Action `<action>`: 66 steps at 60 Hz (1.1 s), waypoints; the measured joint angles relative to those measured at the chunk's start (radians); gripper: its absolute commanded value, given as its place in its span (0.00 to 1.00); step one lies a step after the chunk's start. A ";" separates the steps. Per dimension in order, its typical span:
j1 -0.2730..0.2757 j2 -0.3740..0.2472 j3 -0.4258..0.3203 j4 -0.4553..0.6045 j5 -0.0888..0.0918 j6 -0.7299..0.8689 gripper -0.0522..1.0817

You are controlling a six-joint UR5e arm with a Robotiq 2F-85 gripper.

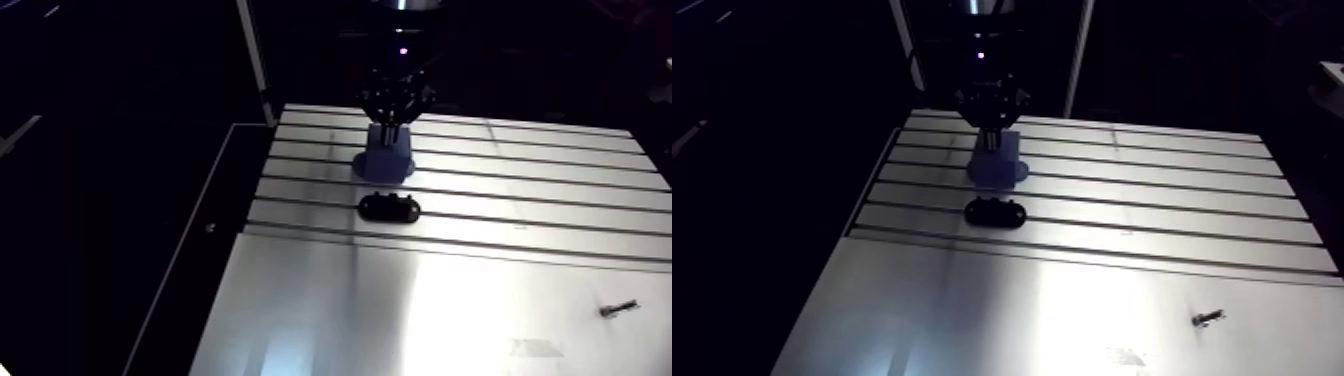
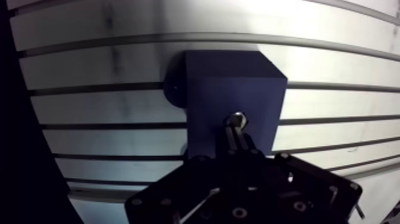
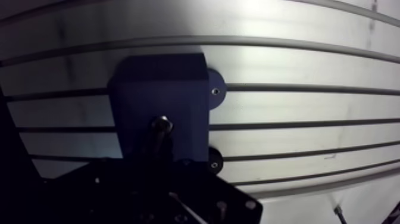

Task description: Pick up the M10 bolt and insert it into the hex recess until seated.

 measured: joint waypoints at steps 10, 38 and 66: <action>-0.001 0.001 -0.001 -0.003 0.000 -0.001 0.99; 0.000 -0.009 -0.012 0.003 0.003 -0.003 0.99; 0.006 -0.038 -0.035 0.047 -0.031 -0.006 0.05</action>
